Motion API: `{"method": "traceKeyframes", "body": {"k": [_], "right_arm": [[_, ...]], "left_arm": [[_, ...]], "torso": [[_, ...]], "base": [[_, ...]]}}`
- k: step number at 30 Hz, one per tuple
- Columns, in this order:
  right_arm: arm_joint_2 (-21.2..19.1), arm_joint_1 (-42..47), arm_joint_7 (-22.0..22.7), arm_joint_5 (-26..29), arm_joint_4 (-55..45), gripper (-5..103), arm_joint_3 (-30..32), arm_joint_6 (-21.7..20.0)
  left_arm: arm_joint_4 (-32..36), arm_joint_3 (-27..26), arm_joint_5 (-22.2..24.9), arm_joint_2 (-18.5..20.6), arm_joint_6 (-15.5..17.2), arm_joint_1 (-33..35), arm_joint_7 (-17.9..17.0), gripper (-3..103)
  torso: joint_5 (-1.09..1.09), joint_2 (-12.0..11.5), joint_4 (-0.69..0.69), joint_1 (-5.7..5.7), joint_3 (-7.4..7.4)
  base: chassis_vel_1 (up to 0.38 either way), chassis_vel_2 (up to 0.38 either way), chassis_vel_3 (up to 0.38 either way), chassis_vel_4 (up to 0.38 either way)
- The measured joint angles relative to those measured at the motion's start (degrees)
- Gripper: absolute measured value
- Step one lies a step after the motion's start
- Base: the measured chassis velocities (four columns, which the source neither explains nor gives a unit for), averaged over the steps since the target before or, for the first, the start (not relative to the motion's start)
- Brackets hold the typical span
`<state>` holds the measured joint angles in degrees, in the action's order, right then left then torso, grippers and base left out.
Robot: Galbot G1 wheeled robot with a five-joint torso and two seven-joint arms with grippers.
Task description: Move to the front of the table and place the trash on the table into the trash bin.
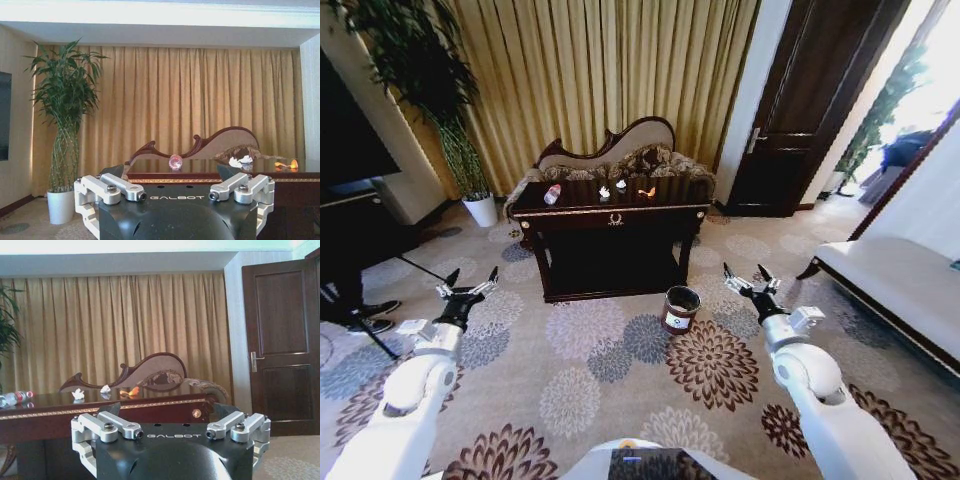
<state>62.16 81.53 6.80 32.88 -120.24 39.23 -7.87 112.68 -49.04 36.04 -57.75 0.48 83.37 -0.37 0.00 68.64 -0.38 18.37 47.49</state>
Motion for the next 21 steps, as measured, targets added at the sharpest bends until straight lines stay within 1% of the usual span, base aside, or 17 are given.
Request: {"method": "traceKeyframes", "body": {"k": [9,13,21], "right_arm": [[0.5,-0.5,0.0,-1.0,1.0,100,-1.5,0.3],[0.6,-0.6,0.0,-1.3,1.6,100,-1.8,1.3],[0.7,-1.1,0.0,-2.0,1.9,100,-2.0,1.5]], "left_arm": [[-0.3,0.0,-0.1,-0.5,0.0,-0.1,0.0,100],[-0.4,-0.1,-0.1,-0.5,0.0,0.0,0.0,100],[-0.4,-0.3,-0.1,-0.6,-0.2,0.0,0.1,100]], "torso": [[0.0,0.0,0.0,0.0,0.0],[0.0,0.0,0.0,0.0,0.0],[0.0,0.0,0.0,0.0,0.0]], "base": [[0.0,0.0,0.0,0.0],[0.0,0.0,0.0,0.0],[0.0,0.0,0.0,0.0]]}}
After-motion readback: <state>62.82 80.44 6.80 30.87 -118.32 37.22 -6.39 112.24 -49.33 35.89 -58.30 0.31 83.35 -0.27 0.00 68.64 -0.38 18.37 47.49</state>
